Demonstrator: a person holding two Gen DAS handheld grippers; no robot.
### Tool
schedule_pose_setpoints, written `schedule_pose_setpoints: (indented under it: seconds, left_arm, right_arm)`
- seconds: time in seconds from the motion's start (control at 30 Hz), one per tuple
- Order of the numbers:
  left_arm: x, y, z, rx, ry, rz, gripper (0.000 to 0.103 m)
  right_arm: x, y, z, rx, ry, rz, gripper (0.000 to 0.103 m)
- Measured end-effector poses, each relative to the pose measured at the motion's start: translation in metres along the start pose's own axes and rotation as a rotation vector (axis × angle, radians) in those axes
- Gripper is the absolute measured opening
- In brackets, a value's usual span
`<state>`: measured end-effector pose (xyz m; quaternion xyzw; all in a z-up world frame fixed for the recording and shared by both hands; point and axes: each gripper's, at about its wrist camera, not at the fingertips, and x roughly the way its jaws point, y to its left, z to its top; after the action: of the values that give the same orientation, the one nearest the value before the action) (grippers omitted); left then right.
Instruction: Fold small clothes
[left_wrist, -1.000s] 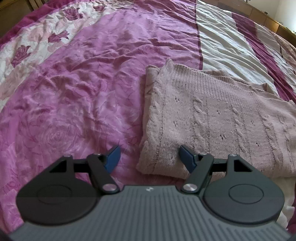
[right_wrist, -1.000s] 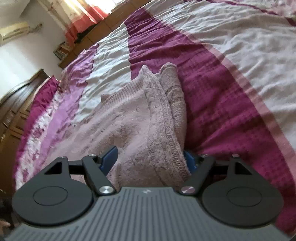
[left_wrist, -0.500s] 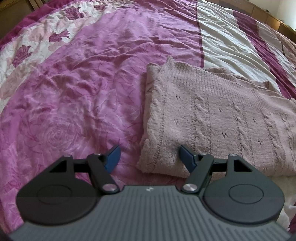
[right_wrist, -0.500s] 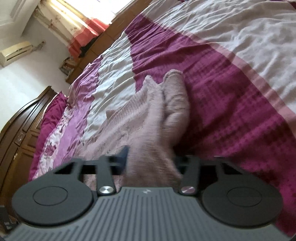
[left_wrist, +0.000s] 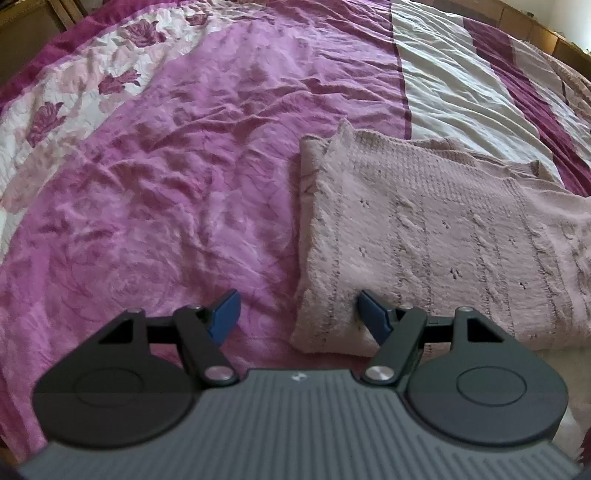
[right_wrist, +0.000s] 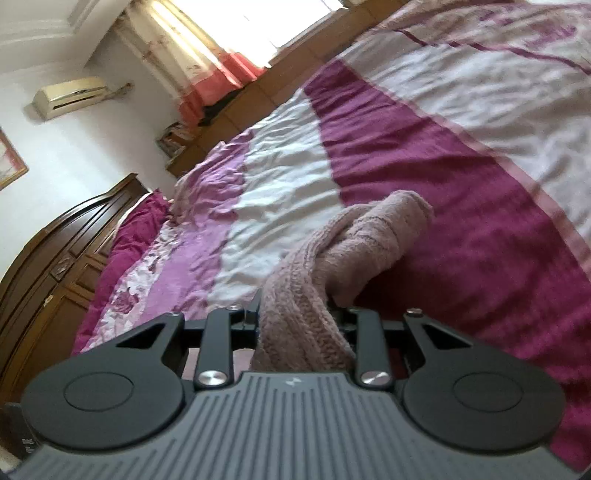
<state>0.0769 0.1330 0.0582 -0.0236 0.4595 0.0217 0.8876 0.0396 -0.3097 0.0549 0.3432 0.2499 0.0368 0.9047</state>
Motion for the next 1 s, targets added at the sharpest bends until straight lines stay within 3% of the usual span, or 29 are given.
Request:
schedule_pose_setpoints:
  seconds: [0.27, 0.57, 0.8, 1.0]
  left_arm:
    - [-0.010, 0.014, 0.011, 0.020, -0.015, 0.018, 0.072]
    - [-0.018, 0.043, 0.014, -0.043, -0.023, 0.023, 0.072]
    - [-0.022, 0.058, 0.010, -0.066, -0.028, 0.024, 0.072]
    - [-0.024, 0.070, 0.009, -0.063, -0.036, 0.034, 0.072]
  right_arm:
    - [-0.001, 0.065, 0.011, -0.076, -0.015, 0.099, 0.029]
    - [0.026, 0.130, 0.001, -0.076, 0.012, 0.188, 0.027]
    - [0.058, 0.187, -0.034, -0.153, 0.081, 0.236, 0.027]
    - [0.093, 0.224, -0.085, -0.268, 0.178, 0.230, 0.027]
